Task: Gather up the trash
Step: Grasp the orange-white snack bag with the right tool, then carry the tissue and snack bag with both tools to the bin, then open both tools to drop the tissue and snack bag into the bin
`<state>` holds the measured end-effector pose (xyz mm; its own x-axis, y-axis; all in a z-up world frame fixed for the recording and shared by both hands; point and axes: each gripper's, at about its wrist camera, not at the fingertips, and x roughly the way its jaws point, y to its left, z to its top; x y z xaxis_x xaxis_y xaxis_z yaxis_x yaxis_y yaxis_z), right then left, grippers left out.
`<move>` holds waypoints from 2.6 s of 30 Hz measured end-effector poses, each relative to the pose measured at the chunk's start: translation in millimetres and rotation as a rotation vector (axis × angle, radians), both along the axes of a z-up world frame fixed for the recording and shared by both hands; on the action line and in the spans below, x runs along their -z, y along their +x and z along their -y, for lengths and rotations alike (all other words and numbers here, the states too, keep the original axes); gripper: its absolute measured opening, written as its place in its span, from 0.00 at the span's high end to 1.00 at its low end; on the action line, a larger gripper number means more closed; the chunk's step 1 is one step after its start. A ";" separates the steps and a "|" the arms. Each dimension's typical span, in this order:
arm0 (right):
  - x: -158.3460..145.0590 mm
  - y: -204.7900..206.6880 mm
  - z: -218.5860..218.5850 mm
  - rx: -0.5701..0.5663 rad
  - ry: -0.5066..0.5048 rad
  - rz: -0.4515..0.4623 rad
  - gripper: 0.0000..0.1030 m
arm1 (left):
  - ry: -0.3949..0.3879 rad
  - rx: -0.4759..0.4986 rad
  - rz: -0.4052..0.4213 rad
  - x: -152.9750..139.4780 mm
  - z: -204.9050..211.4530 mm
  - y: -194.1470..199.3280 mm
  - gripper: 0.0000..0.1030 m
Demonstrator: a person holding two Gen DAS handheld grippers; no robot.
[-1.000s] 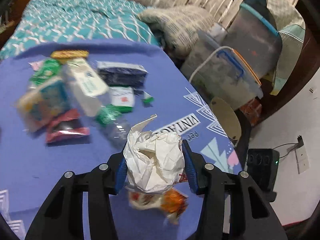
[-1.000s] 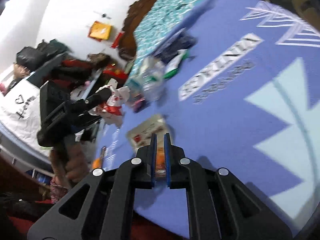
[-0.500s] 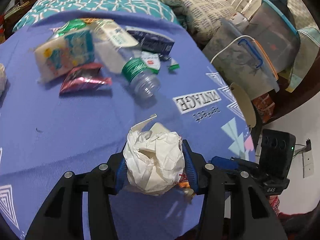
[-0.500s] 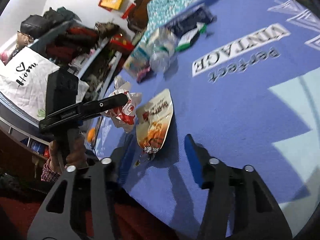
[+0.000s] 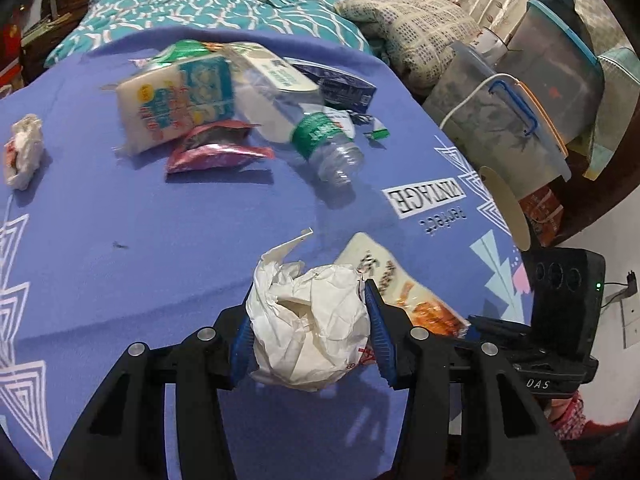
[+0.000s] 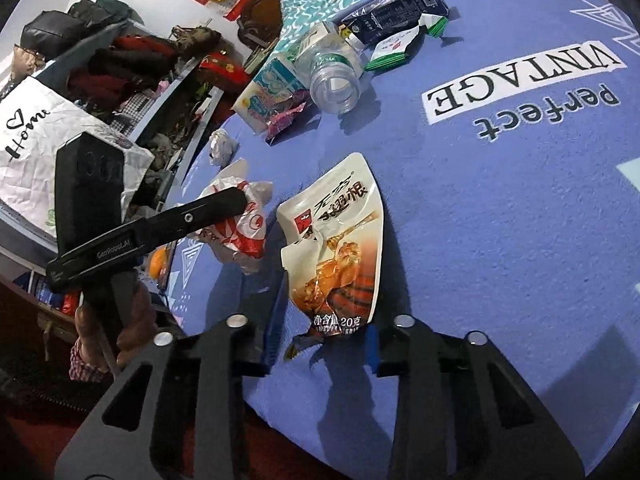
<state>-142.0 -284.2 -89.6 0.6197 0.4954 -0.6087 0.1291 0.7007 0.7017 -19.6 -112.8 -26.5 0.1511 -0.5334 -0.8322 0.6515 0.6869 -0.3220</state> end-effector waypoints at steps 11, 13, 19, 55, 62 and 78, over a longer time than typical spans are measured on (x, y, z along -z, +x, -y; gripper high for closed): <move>-20.7 -8.7 -42.4 0.062 -0.189 0.034 0.84 | 0.093 -0.071 0.148 3.7 -48.5 4.6 0.54; -25.3 -8.0 -48.6 0.070 -0.232 0.040 0.84 | 0.105 -0.079 0.173 3.5 -55.3 5.2 0.53; -36.5 -9.3 -59.0 0.067 -0.290 0.059 0.85 | 0.132 -0.089 0.232 1.5 -65.0 5.1 0.53; -31.5 -126.6 108.4 0.544 -0.245 0.138 0.85 | 0.231 0.176 0.416 -26.1 99.1 -26.6 0.53; -34.7 -160.4 151.4 0.674 -0.264 0.148 0.85 | 0.151 0.343 0.347 -36.3 191.1 -40.6 0.53; -22.6 -215.1 272.9 1.004 -0.281 0.086 0.53 | -0.058 0.666 0.110 -20.3 422.8 -118.7 0.22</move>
